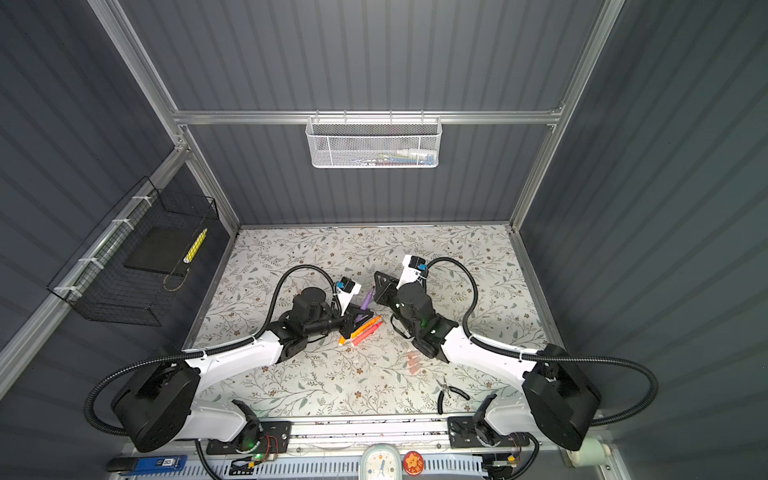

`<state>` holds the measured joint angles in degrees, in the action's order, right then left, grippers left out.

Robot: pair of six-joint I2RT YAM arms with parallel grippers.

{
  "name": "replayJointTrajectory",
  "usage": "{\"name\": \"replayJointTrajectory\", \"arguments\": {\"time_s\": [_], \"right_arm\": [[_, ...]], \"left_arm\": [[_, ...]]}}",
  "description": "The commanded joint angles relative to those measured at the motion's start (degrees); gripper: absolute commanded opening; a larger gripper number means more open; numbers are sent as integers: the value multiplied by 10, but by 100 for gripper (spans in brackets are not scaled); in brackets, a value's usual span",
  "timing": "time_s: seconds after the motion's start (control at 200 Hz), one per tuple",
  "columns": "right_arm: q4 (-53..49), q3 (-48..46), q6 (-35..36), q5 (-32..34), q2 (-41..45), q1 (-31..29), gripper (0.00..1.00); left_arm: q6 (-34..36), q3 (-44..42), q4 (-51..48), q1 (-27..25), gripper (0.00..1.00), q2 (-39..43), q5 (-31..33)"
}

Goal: Insert the pens into the pen caps
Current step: 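Carry the pink cap over the purple marker tip held by the left gripper, then lower the pink cap with the right gripper onto the purple marker tip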

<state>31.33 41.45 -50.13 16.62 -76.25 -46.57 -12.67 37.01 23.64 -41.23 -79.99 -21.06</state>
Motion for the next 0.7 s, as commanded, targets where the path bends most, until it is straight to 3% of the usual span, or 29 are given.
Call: {"name": "replayJointTrajectory", "arguments": {"time_s": [0.0,0.31,0.695], "right_arm": [[-2,11,7,12,-5,-4,0],[3,3,-1,7,-8,-8,0],[81,-64,-7,5,-5,-29,0]], "left_arm": [[-2,7,8,-4,0,11,-5],[-6,9,9,-3,0,7,-1],[-27,4,23,-2,0,4,-1]]}}
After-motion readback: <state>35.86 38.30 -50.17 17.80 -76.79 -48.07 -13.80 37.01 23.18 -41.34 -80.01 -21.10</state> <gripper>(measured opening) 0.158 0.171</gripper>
